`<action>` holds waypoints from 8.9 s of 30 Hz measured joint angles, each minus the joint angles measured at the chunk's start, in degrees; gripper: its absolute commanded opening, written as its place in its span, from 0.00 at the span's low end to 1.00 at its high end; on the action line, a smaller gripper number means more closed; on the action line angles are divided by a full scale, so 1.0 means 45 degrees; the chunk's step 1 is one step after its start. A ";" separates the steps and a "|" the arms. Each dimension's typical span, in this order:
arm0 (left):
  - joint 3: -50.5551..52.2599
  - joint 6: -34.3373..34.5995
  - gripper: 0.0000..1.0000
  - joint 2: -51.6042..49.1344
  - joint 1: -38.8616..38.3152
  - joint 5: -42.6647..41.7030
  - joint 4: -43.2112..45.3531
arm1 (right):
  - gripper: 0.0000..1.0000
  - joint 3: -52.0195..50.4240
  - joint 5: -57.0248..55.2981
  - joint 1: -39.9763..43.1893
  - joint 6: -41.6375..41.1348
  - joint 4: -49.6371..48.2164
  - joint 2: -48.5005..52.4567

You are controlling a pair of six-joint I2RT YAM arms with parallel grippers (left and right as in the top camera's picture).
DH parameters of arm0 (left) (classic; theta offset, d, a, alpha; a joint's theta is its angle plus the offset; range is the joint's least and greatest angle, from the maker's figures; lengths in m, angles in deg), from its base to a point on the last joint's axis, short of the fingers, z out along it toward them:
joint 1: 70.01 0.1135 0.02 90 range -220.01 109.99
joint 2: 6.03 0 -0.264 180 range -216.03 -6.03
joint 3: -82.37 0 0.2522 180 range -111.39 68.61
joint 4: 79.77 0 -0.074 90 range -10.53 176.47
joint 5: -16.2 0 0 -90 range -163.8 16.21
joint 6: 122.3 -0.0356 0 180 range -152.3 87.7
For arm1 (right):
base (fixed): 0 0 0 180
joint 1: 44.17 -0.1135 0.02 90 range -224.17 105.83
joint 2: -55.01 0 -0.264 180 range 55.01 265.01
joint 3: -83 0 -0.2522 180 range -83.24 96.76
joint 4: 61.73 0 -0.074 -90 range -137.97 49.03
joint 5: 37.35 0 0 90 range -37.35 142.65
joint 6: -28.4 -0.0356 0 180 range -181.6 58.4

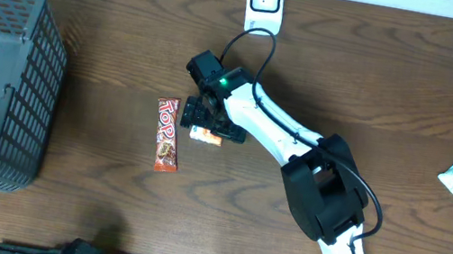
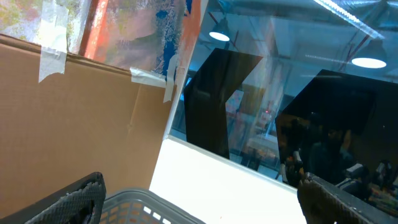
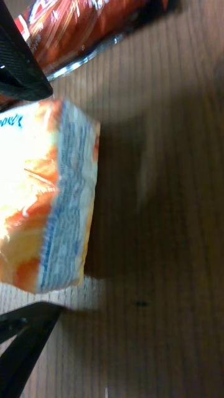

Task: Scan the item barcode
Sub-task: 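Lift the Kleenex pack and carry it up toward the scanner, then hold the Kleenex pack against the scanner window with the right gripper, then carry the Kleenex pack to the right edge and release it, then move the right gripper to the red Top bar and grasp it, then lift the Top bar and hold it up near the scanner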

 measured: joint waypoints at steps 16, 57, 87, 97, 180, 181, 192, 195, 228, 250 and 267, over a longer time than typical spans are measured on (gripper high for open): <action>0.0000 0.0000 0.98 0.0000 0.0000 0.0000 -0.0005 | 0.54 0.0063 0.0073 0.0180 0.0223 0.1127 0.0039; 0.0000 0.0000 0.98 0.0000 0.0000 0.0000 0.0000 | 0.36 0.2443 0.3633 0.3827 0.7155 0.7087 0.0291; 0.0000 0.0000 0.98 0.0000 0.0000 0.0000 0.0000 | 0.35 0.9044 -0.1977 0.3827 0.8247 0.0622 0.0359; 0.0000 0.0000 0.98 0.0000 0.0000 0.0000 -0.0005 | 0.37 0.7563 -0.3201 0.3954 0.9379 -0.5037 0.1758; 0.0005 0.0000 0.98 0.0005 0.0000 0.0000 0.0000 | 0.99 0.8539 0.0374 1.0690 0.7956 0.6688 -0.1545; 0.0005 0.0000 0.98 0.0005 0.0000 0.0000 -0.0005 | 0.99 0.8539 0.0529 0.9913 0.7970 0.6756 -0.1554; 0.0005 0.0000 0.98 0.0005 0.0000 0.0000 0.0000 | 0.99 0.7504 -0.1122 0.2856 0.8213 0.6295 -0.0743; 0.0005 0.0000 0.98 0.0005 0.0000 0.0000 0.0000 | 0.99 0.7057 -0.0471 0.1651 0.8126 0.5969 -0.0049; 0.0005 0.0000 0.98 0.0005 0.0000 0.0000 -0.0005 | 0.59 0.6611 0.2453 -0.1263 0.5542 0.3118 0.3667; 0.0005 0.0000 0.98 0.0005 0.0000 0.0000 -0.0005 | 0.23 0.6611 0.1175 -0.1336 0.5289 0.2812 0.3687; 0.0005 0.0000 0.98 0.0005 0.0000 0.0000 -0.0005 | 0.02 0.6834 -0.2958 -0.0767 0.4527 0.8485 0.3619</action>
